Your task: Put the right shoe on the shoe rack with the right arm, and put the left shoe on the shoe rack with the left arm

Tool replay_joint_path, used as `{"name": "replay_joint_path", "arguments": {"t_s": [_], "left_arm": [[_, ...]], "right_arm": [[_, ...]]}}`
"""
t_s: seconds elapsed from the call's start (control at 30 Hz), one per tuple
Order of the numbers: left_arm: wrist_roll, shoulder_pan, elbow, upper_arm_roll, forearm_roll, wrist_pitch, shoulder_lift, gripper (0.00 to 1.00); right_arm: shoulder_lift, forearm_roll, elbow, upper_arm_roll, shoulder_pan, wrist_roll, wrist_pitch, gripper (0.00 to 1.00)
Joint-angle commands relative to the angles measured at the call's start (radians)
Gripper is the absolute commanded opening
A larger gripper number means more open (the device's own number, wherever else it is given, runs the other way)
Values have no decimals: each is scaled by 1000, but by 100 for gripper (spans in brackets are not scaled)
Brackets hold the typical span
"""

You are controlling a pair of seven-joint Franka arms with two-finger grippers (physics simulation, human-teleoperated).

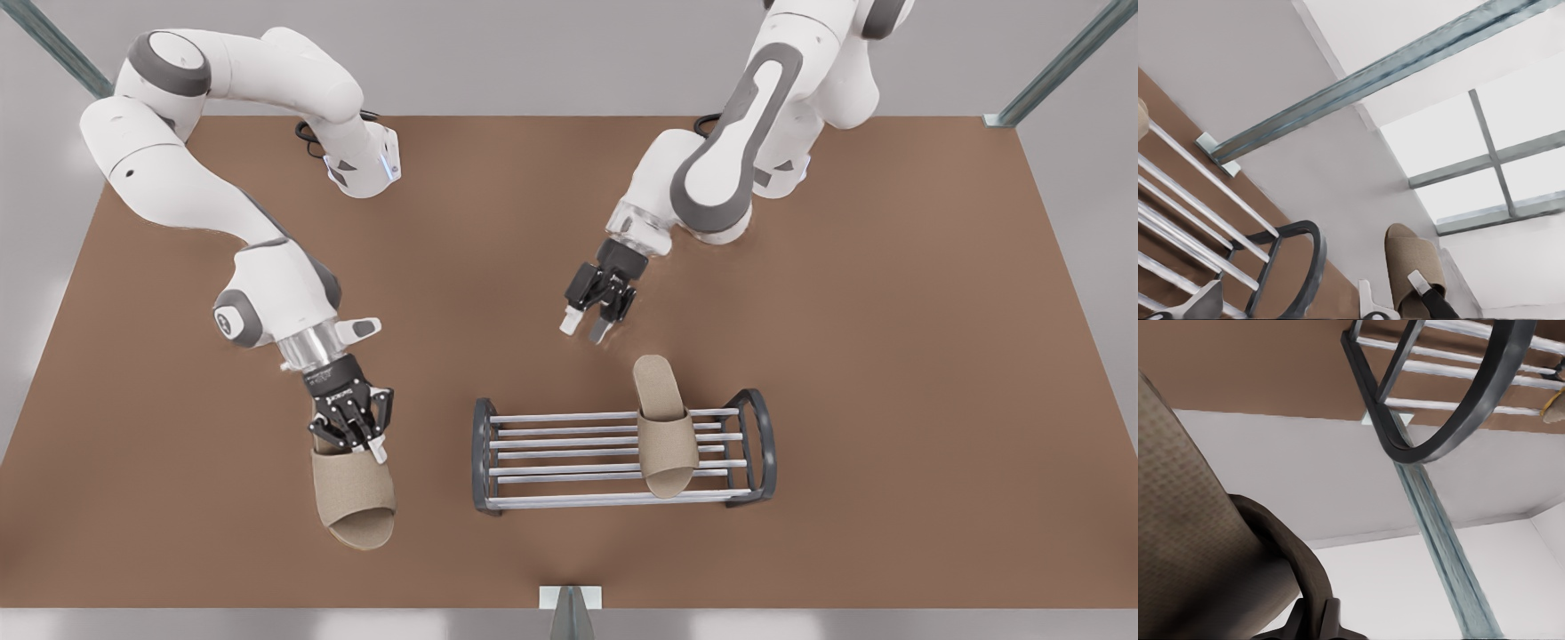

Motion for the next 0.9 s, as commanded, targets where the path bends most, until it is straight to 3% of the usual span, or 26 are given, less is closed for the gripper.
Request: {"name": "replay_joint_path", "arguments": {"t_s": [0.0, 0.03, 0.07, 0.1, 0.17, 0.23, 0.33, 0.4, 0.43, 0.57, 0.6, 0.73, 0.87], "left_arm": [[517, 13, 316, -6, -1228, -1216, -73, 100], [777, 101, 500, 25, -1295, -1472, -77, 100], [1171, 198, 602, 27, -1295, -1655, -90, 100], [1626, 287, 605, 27, -1289, -1762, -88, 100], [2247, 353, 591, 28, -1257, -1795, -4, 100], [2594, 410, 562, 27, -1252, -1781, 75, 100], [2652, 433, 561, 28, -1252, -1785, 111, 100], [2654, 503, 551, -30, -1251, -1784, 108, 100], [2649, 603, 551, -162, -1244, -1782, 108, 100], [2654, 604, 533, -168, -1247, -1781, 115, 100], [2654, 606, 515, -179, -1247, -1755, 113, 100], [2663, 624, 507, -210, -1246, -1749, 113, 100], [2663, 623, 505, -210, -1244, -1753, 113, 100]], "right_arm": [[-30, 255, 40, -6, 92, 129, -200, 21], [-42, 265, 65, -8, 143, 228, -237, 21], [-71, 342, 112, -63, 224, 267, -249, 21], [-98, 428, 145, -132, 301, 270, -249, 21], [-130, 543, 214, -276, 482, 351, -249, 21], [-136, 543, 306, -425, 661, 456, -260, 21], [-130, 543, 409, -591, 858, 569, -278, 21], [-108, 543, 424, -629, 898, 637, -270, 21], [-105, 543, 427, -663, 930, 706, -266, 21], [-53, 534, 465, -733, 993, 815, -240, 21], [-49, 537, 467, -818, 1051, 833, -198, 21], [-4, 541, 468, -1005, 1163, 987, -17, 21], [28, 541, 499, -1031, 1182, 1014, 9, 21]]}}
